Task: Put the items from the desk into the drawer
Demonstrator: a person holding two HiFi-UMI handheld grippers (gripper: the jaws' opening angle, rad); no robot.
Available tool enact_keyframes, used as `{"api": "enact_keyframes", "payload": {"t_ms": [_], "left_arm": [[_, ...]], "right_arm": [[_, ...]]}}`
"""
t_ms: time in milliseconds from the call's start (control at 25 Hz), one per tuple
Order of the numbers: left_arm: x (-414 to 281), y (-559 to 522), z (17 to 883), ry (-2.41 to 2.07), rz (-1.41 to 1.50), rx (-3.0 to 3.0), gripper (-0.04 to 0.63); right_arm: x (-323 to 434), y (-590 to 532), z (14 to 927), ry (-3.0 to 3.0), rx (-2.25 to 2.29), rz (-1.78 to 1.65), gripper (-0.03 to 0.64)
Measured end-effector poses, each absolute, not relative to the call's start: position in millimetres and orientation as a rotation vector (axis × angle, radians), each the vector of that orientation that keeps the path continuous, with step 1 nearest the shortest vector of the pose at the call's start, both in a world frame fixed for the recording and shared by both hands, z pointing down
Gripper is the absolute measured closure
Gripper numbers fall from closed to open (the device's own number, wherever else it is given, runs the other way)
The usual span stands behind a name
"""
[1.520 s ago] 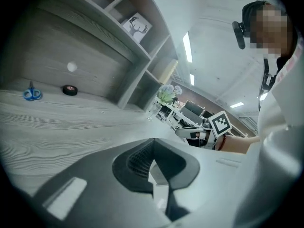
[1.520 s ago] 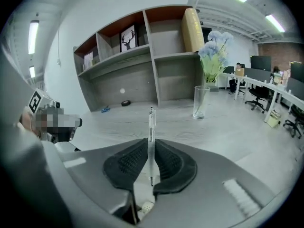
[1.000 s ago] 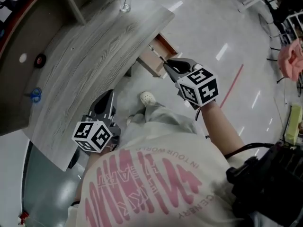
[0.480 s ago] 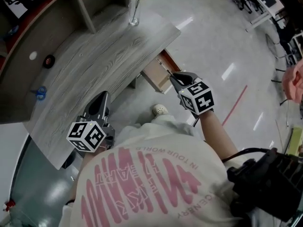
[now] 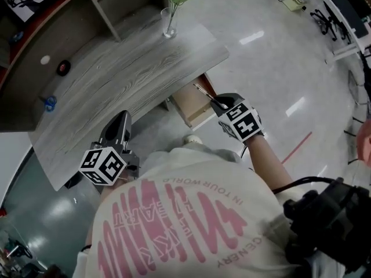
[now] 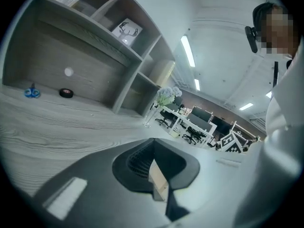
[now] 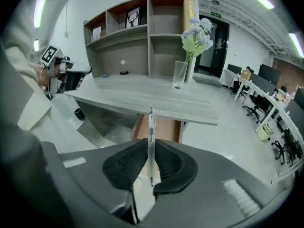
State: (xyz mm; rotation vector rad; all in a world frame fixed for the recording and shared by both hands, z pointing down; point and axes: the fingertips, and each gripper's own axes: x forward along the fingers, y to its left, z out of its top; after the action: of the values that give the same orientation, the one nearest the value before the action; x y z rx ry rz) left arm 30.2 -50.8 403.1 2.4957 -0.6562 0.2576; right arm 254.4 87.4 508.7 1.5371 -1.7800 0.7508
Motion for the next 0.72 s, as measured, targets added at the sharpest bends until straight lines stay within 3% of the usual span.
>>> {"api": "enact_keyframes", "payload": {"t_ms": [720], "left_arm": [[15.3, -17.7, 432.6, -1.156, 0.276, 2.248, 0.577]], "right_arm": [[266.6, 51.2, 634.3, -1.890, 0.961, 0.743, 0.565]]}}
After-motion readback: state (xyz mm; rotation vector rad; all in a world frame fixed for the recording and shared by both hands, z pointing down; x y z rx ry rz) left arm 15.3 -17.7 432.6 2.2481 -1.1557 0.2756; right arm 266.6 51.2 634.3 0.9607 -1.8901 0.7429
